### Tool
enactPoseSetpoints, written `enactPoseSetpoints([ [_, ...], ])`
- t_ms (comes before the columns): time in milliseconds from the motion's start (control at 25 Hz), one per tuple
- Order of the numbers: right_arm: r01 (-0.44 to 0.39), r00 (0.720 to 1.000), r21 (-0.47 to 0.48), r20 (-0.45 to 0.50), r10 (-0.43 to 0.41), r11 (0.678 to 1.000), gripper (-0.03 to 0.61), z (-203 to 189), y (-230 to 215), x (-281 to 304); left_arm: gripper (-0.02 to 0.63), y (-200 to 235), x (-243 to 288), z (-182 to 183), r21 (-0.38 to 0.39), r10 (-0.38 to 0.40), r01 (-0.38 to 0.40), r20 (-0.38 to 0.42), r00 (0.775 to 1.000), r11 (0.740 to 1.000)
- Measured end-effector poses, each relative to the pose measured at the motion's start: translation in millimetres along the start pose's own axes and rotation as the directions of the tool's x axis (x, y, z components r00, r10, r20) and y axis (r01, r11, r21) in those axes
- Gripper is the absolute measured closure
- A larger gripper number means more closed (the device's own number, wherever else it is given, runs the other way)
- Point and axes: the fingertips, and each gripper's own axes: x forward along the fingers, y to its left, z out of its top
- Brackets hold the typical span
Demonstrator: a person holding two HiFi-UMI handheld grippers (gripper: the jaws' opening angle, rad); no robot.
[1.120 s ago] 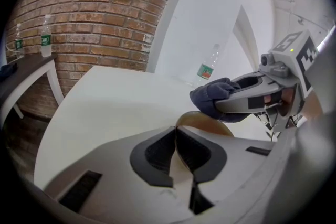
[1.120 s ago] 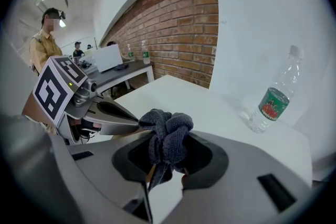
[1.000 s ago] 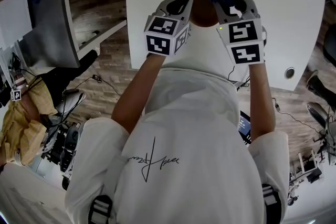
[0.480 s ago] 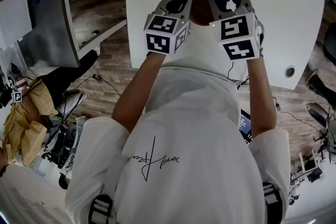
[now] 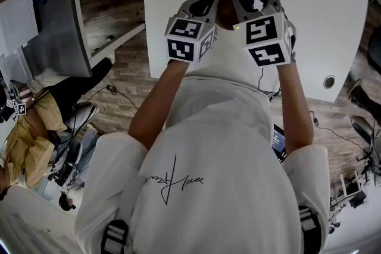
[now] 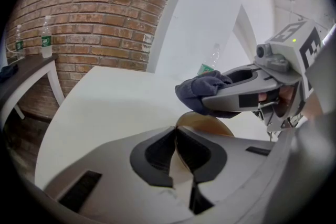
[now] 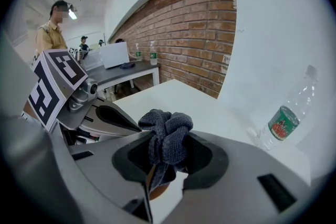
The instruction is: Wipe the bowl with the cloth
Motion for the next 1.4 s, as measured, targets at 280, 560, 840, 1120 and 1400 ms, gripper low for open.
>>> enactPoseSetpoints([
  [280, -0.030, 0.999, 0.002, 0.019, 0.030, 1.000, 0.474, 7, 8, 7, 0.597, 0, 0, -3, -0.005, 0.005, -0.005, 0.003, 1.000, 1.000],
  [560, -0.047, 0.998, -0.011, 0.030, 0.047, 0.999, 0.474, 11, 12, 12, 0.595, 0, 1, -1, -0.008, 0.011, -0.011, 0.005, 1.000, 1.000],
  [840, -0.067, 0.997, -0.014, 0.033, 0.067, 0.998, 0.474, 19, 21, 16, 0.595, 1, -1, -1, -0.005, 0.012, -0.012, 0.005, 1.000, 1.000],
  [1120, -0.065, 0.997, 0.006, 0.029, 0.065, 0.998, 0.474, 19, 21, 19, 0.597, 3, 0, 0, -0.038, 0.013, -0.013, 0.009, 1.000, 0.999],
  [1400, -0.067, 0.998, 0.011, 0.021, 0.066, 0.998, 0.474, 18, 17, 19, 0.598, 3, 1, 1, -0.045, 0.003, -0.003, 0.007, 1.000, 0.999],
])
